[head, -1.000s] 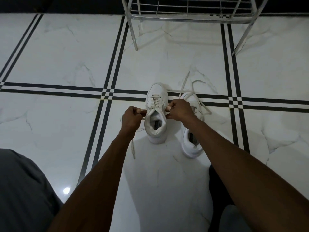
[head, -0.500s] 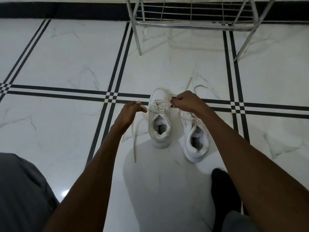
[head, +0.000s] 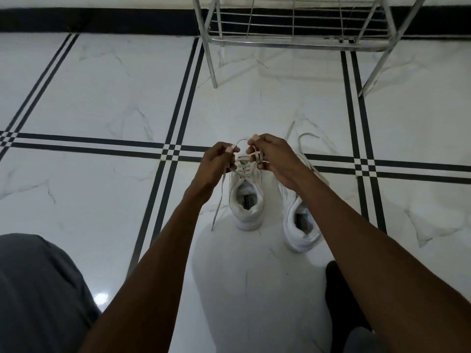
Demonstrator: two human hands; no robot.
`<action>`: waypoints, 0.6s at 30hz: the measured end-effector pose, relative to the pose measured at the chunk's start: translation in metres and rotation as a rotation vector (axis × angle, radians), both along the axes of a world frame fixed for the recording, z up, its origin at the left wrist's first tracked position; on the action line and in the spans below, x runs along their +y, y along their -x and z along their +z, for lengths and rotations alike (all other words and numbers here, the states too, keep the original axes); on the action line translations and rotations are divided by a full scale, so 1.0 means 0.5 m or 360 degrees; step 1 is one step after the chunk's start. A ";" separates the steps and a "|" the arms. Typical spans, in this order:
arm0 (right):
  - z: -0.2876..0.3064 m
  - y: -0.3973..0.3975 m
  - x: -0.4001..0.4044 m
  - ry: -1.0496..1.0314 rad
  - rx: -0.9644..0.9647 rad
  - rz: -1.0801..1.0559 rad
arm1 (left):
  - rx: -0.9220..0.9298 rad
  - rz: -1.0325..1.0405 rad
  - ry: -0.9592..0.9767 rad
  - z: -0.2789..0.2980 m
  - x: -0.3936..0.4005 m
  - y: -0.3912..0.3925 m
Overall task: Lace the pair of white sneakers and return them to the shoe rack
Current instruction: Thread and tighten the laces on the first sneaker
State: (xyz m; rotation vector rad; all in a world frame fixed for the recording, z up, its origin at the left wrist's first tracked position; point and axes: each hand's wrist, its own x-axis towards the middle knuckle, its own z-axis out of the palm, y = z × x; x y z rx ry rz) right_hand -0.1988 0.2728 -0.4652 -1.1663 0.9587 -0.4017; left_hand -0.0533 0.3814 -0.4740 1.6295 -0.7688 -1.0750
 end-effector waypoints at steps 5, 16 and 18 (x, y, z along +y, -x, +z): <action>-0.025 0.003 0.006 0.0204 0.0157 0.0191 | -0.0205 -0.0081 0.0001 -0.010 0.002 0.007; -0.029 0.006 0.006 0.0086 0.0189 -0.0139 | -0.0351 -0.0128 0.0042 -0.020 -0.002 0.005; -0.033 0.001 0.006 0.0090 0.0202 -0.0099 | -0.0339 -0.0034 0.0045 -0.024 -0.004 0.007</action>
